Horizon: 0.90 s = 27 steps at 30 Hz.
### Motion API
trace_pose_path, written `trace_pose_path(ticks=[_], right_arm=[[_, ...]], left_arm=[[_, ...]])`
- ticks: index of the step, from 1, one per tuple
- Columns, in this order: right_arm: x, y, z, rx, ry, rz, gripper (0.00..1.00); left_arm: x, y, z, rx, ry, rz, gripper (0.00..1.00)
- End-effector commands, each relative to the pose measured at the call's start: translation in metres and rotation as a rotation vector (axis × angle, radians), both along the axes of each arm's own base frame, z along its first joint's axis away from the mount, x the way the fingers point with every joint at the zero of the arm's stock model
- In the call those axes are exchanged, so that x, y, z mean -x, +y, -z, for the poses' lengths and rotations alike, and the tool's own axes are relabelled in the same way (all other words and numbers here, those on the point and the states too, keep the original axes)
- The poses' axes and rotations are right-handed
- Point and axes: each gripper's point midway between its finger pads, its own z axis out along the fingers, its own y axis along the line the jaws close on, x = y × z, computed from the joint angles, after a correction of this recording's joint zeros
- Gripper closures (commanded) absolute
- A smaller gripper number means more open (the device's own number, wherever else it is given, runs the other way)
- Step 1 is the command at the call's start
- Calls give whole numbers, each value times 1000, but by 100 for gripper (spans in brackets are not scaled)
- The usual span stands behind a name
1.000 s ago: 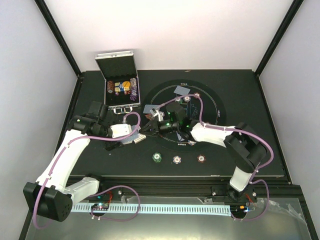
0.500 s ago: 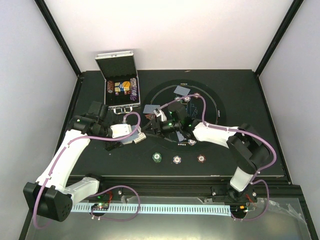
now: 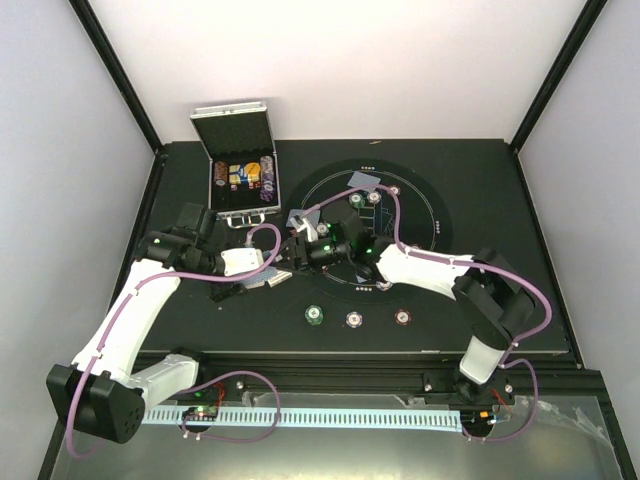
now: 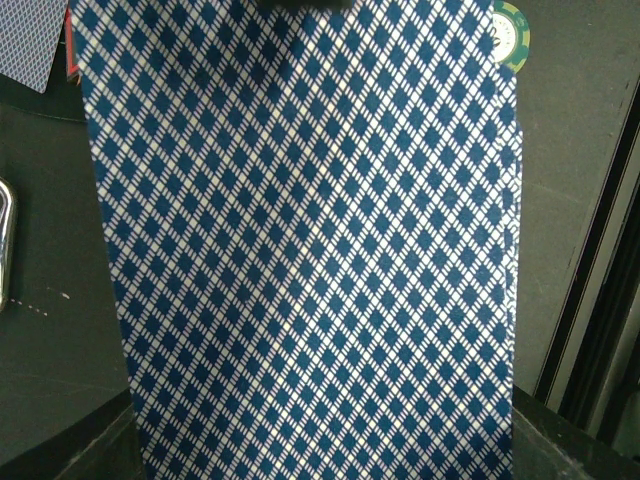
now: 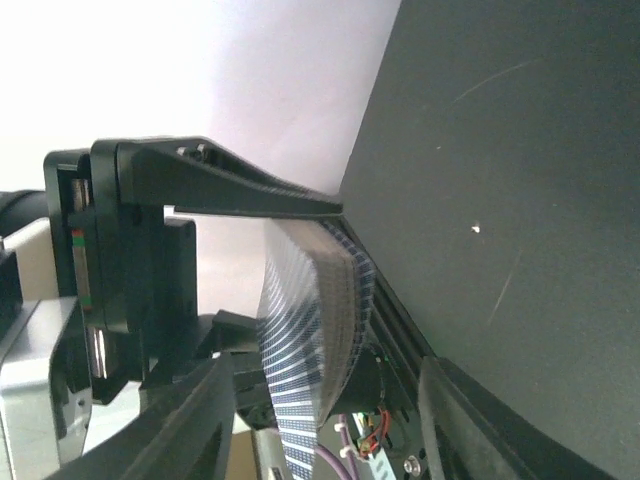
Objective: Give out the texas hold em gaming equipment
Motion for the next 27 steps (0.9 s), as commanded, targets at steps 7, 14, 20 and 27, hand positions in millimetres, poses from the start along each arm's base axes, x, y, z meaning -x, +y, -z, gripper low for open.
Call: trace_pose_path(ticks=[7, 14, 20, 27], right_arm=[[7, 14, -4, -1, -15, -42, 85], [-5, -10, -6, 23, -34, -7, 99], [-16, -31, -14, 9, -38, 24, 99], [-49, -66, -22, -14, -42, 102, 99]], left_arm=[[-4, -3, -18, 20, -49, 5, 98], [-5, -3, -17, 19, -47, 4, 99], [-5, -3, -16, 20, -45, 3, 98], [-5, -2, -16, 17, -44, 2, 98]])
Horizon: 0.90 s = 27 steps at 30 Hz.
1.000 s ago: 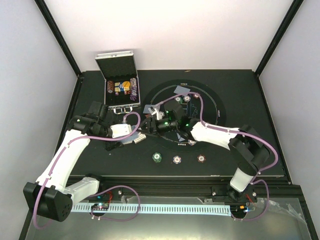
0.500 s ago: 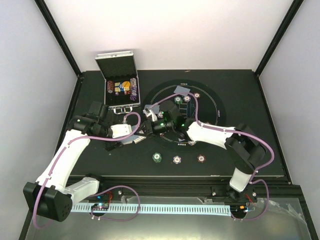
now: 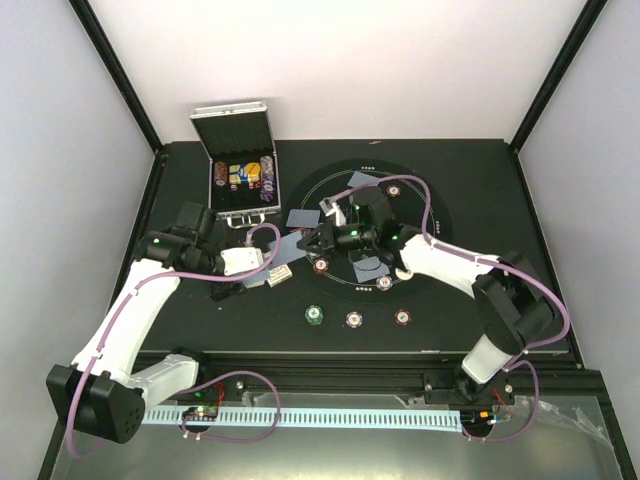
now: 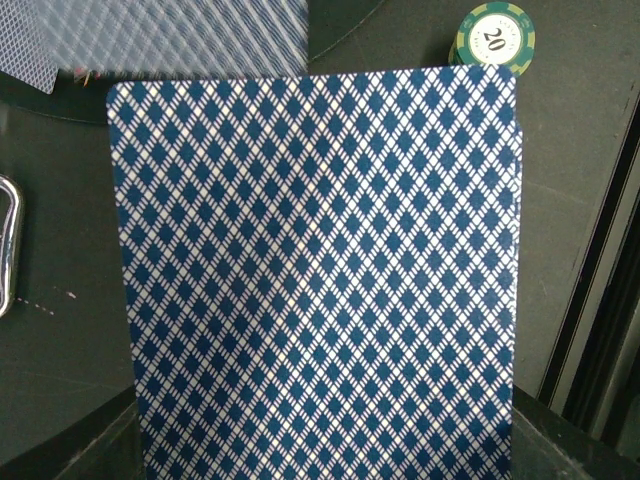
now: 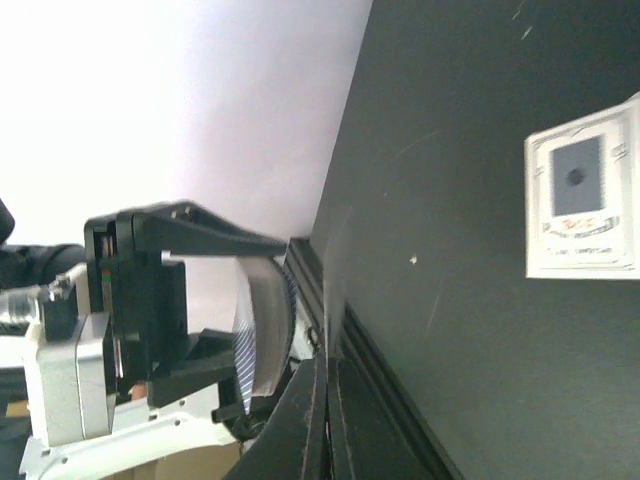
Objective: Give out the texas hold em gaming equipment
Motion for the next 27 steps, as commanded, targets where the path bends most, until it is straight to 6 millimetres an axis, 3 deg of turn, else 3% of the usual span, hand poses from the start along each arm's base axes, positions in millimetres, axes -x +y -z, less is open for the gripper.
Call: trace_pose_path(ticks=[1, 7, 12, 18, 22, 27], right_arm=[[-28, -31, -16, -17, -38, 59, 99], [-118, -90, -6, 79, -58, 222, 99], [-206, -136, 29, 212, -25, 358, 99], [-292, -164, 66, 314, -8, 484, 99], [-320, -174, 93, 376, 6, 533, 99], [-335, -181, 112, 421, 1, 570, 99]], left_arm=[[-3, -2, -15, 17, -38, 3, 98], [-2, -3, -16, 21, -35, 3, 98], [-2, -2, -15, 16, -34, -1, 98], [-1, -2, -16, 23, -29, -9, 98], [1, -2, -13, 20, -17, -12, 98], [2, -1, -10, 17, -11, -13, 98]])
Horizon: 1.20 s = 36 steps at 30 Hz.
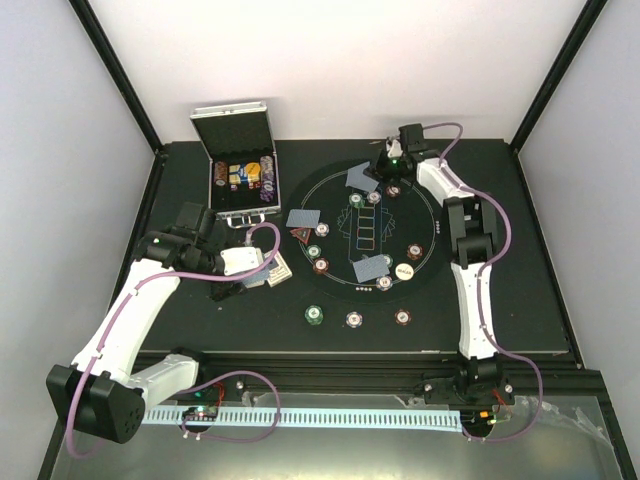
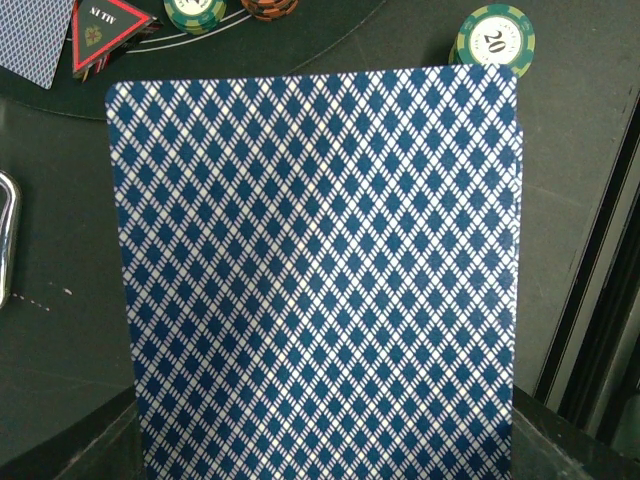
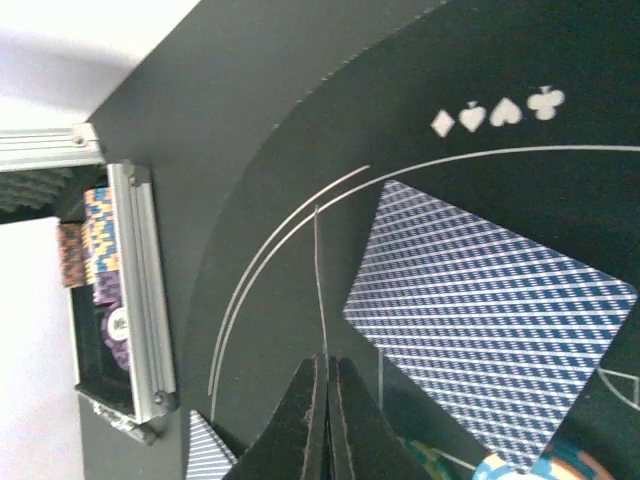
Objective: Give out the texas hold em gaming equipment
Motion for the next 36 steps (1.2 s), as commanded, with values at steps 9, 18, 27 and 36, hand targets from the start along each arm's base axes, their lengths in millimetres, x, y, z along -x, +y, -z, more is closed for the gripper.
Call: trace_pose_path(ticks=[9, 18, 27, 36], right_arm=[[-8, -35, -14, 225, -45, 74, 57], [48, -39, -74, 210, -124, 70, 34], [206, 68, -95, -119, -147, -214, 14], [337, 155, -125, -362, -123, -483, 10]], left_arm=[[2, -1, -10, 13, -16, -2, 99], [3, -1, -13, 17, -25, -6, 98], [2, -3, -14, 28, -28, -4, 99], [1, -4, -14, 26, -30, -1, 98]])
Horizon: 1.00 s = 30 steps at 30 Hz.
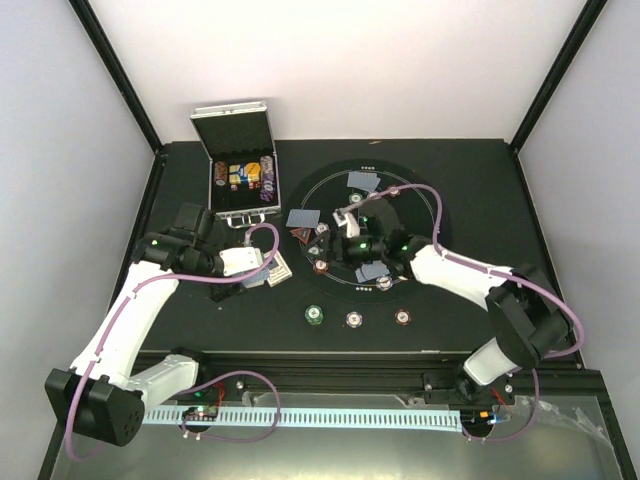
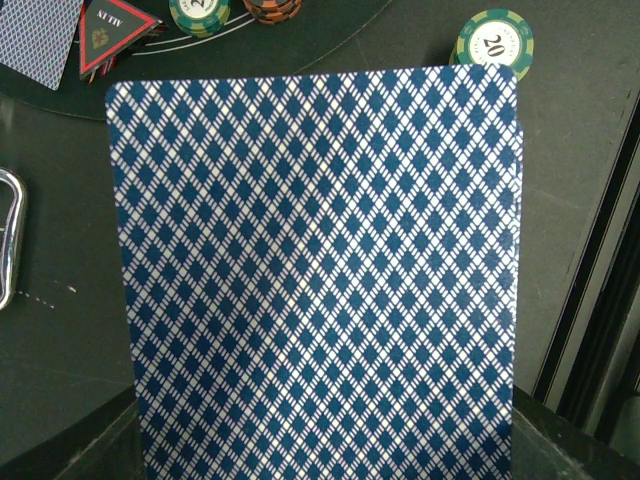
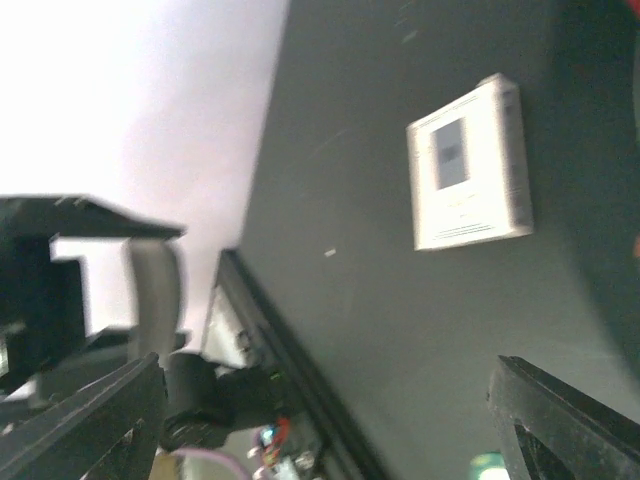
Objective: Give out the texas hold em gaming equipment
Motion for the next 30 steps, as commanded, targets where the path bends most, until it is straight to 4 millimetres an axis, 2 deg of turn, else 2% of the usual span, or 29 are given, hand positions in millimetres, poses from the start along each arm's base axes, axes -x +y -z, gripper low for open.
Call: trace_pose_path(ticks=[1, 6, 16, 22, 30], right_arm=[[35, 41, -48, -187, -38, -110, 10], [59, 71, -47, -213, 0, -184, 15], [76, 117, -42, -251, 49, -283, 25], [81, 133, -39, -285, 81, -319, 27], [78, 149, -27, -281, 116, -343, 33]], left_arm=[[0, -4, -12, 23, -21, 6, 98], [1, -6, -13, 34, -20, 11, 98], [1, -6, -13, 32, -26, 17, 98], [2, -6, -11, 25, -19, 23, 99], [2, -7, -11, 30, -18, 25, 98]])
